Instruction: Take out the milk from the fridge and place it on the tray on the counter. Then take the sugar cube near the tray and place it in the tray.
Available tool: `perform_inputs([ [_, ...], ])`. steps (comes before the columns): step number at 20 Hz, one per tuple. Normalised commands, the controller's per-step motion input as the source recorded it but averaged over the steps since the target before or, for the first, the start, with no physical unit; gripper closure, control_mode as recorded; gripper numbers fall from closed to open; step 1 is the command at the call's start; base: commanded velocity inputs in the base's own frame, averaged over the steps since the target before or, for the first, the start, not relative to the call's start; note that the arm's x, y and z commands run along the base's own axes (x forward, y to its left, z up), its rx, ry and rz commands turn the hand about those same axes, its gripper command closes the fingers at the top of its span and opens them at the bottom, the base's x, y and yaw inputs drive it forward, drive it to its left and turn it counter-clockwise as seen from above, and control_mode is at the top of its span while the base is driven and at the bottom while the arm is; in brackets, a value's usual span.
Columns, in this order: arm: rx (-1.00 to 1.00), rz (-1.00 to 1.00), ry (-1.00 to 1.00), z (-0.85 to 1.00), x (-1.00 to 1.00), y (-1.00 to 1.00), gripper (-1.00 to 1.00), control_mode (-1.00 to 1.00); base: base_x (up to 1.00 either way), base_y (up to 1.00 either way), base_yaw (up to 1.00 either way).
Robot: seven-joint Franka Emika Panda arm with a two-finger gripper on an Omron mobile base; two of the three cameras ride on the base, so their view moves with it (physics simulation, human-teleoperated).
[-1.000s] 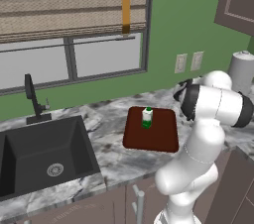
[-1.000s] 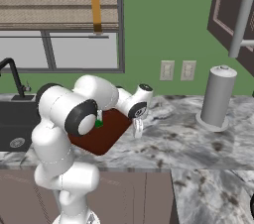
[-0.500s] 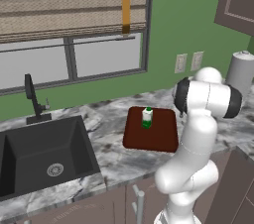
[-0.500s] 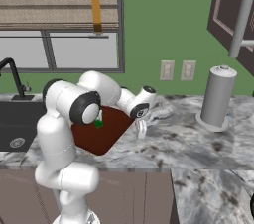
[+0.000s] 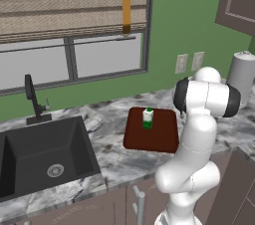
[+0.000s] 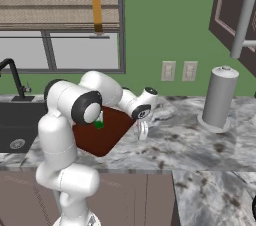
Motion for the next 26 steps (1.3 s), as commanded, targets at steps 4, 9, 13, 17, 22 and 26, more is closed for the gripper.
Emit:
perform_inputs([
  [4, 0.00, -0.04, 0.00, -0.01, 0.00, 0.18, -1.00, -1.00, 0.00, 0.00, 0.00],
  [9, 0.00, -0.05, 0.00, 0.00, 0.00, 0.11, -1.00, -1.00, 0.00, 0.00, 0.00],
  [13, 0.00, -0.05, 0.01, -0.13, 0.00, 0.00, 1.00, -1.00, 0.00, 0.00, 0.00],
  [17, 0.00, -0.05, 0.01, -0.16, 0.00, 0.00, 1.00, -1.00, 0.00, 0.00, 0.00],
  [22, 0.00, -0.05, 0.00, -0.17, 0.00, 0.00, 1.00, -1.00, 0.00, 0.00, 0.00],
  [26, 0.00, -0.05, 0.00, -0.15, 0.00, 0.00, 1.00, -1.00, 0.00, 0.00, 0.00],
])
